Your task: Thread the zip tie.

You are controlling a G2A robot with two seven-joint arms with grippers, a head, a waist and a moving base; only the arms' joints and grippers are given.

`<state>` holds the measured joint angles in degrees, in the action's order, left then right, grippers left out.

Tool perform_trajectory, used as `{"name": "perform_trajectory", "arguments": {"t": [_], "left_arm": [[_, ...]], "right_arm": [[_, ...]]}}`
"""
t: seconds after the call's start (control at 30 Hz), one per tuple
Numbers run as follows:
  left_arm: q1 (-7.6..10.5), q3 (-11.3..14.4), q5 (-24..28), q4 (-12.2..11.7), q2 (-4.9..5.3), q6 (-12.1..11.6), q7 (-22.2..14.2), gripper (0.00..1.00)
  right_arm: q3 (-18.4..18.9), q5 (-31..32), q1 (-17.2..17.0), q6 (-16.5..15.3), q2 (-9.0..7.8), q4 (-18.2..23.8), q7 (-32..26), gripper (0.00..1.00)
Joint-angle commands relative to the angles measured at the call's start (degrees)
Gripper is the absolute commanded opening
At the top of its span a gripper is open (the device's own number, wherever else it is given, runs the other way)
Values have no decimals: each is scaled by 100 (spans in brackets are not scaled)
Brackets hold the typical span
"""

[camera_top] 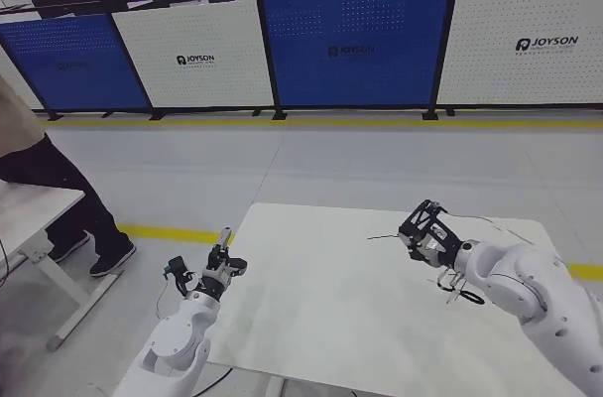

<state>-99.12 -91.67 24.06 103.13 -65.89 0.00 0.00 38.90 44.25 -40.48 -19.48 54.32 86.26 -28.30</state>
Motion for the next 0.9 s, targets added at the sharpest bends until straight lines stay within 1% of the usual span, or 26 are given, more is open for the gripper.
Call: {"name": "perform_trajectory", "arguments": {"t": [0.0, 0.3, 0.43, 0.47, 0.53, 0.6, 0.67, 0.7, 0.77, 0.87], "left_arm": [[0, 0, 0, 0, 0, 0, 0, 100], [0, 0, 0, 0, 0, 0, 0, 100], [0, 0, 0, 0, 0, 0, 0, 100], [0, 0, 0, 0, 0, 0, 0, 100], [0, 0, 0, 0, 0, 0, 0, 100], [0, 0, 0, 0, 0, 0, 0, 100], [0, 0, 0, 0, 0, 0, 0, 100], [0, 0, 0, 0, 0, 0, 0, 100], [0, 0, 0, 0, 0, 0, 0, 100], [0, 0, 0, 0, 0, 0, 0, 100]], "right_arm": [[0, 0, 0, 0, 0, 0, 0, 0], [-1, 48, -22, 0, 1, 26, 49, 0], [-67, 749, -51, 0, -14, 110, 436, 0], [-144, 997, -38, 0, -28, 149, 635, 0], [-297, 1142, -8, 0, -62, 150, 882, 0], [-533, 1560, 103, 0, -121, 201, 1155, 0], [-798, 1841, 189, 0, -200, 166, 1478, 0], [-919, 1937, 236, 0, -233, 150, 1545, 0], [-1100, 1894, 339, 0, -289, 47, 1699, 0], [-1100, 1894, 339, 0, -289, 47, 1699, 0]]}}
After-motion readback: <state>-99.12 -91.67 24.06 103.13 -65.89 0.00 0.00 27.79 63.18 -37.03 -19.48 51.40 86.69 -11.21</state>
